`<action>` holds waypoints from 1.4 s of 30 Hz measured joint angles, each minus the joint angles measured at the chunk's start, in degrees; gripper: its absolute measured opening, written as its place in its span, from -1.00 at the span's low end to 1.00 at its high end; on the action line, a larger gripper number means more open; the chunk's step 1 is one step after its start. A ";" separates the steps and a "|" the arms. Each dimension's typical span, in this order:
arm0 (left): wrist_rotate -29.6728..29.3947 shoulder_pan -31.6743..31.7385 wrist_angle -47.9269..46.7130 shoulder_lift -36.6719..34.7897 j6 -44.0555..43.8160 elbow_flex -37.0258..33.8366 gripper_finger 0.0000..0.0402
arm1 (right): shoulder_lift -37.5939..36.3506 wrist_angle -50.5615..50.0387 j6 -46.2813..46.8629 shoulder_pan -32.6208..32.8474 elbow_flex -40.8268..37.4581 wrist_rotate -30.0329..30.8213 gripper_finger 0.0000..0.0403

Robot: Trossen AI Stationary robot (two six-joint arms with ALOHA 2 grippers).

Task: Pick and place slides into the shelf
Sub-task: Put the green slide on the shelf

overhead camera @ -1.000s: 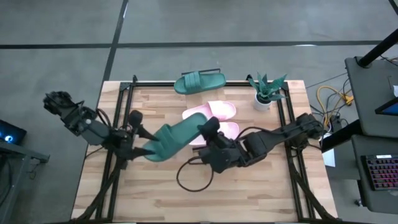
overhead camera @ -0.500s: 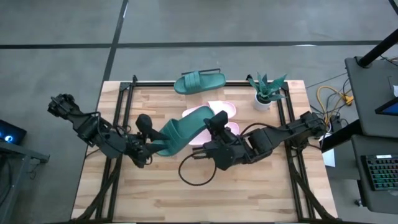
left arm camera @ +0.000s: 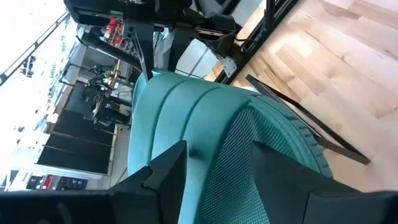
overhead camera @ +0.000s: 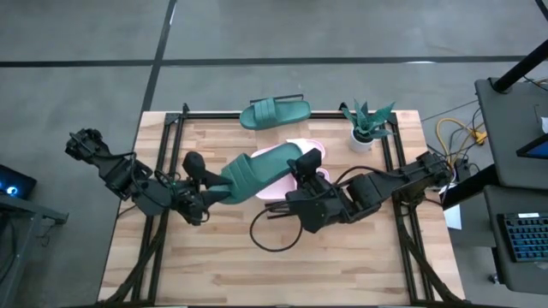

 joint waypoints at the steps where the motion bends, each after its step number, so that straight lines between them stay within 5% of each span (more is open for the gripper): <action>1: -0.41 0.00 0.02 0.01 0.02 0.00 -0.20 | 0.00 -0.01 -0.01 0.00 0.00 -0.02 -0.76; 10: -16.98 0.02 2.62 3.86 5.22 -0.08 -0.20 | 0.00 -0.37 -0.05 -0.01 0.00 -0.03 -0.76; 17: -18.12 0.00 8.45 7.09 11.87 -0.17 -0.22 | -0.07 0.16 0.05 0.00 0.04 -0.39 -0.76; 26: -18.37 0.48 8.05 7.14 13.08 -0.37 -0.89 | 0.02 -0.04 0.25 0.02 0.02 -0.64 -0.76; 30: -18.24 1.08 8.11 6.78 13.04 -0.37 -0.96 | 0.02 -0.05 2.33 -0.02 0.02 -1.77 -0.75; 38: -17.80 2.28 8.02 5.36 18.98 -0.59 -0.99 | -0.70 -1.76 8.10 0.02 0.02 -2.09 -0.09; 42: -17.69 5.00 8.11 3.50 21.58 -1.15 -1.00 | -2.53 -5.39 12.61 0.04 0.02 -2.09 0.08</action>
